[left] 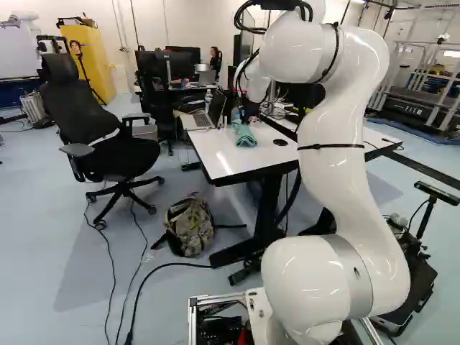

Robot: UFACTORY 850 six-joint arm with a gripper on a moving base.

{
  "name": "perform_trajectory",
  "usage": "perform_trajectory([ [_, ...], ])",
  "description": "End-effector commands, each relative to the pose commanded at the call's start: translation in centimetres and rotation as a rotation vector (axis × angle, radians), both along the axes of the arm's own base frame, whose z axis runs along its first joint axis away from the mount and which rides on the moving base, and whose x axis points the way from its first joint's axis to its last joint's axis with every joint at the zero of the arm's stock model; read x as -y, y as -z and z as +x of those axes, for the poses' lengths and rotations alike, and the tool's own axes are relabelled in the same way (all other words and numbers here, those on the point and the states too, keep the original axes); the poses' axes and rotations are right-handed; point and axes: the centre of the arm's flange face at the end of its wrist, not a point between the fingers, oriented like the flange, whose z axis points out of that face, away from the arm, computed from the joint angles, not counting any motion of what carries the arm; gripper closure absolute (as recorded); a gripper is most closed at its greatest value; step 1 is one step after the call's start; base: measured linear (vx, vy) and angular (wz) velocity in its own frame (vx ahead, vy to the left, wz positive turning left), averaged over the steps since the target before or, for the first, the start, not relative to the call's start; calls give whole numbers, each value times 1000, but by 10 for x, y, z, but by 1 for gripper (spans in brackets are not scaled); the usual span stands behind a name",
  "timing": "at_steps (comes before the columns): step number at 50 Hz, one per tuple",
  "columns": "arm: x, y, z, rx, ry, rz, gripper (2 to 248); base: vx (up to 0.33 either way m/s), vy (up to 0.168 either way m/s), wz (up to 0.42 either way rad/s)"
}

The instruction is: Clean the table with the green towel

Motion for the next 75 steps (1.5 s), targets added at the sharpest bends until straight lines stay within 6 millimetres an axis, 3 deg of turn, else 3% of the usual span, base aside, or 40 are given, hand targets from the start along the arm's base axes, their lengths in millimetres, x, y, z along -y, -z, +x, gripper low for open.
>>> perform_trajectory([
  [37, 1, 45, 11, -58, 0, 4, 223, 0, 0, 0],
  [75, 0, 45, 10, -70, 4, 12, 223, 0, 0, 0],
])
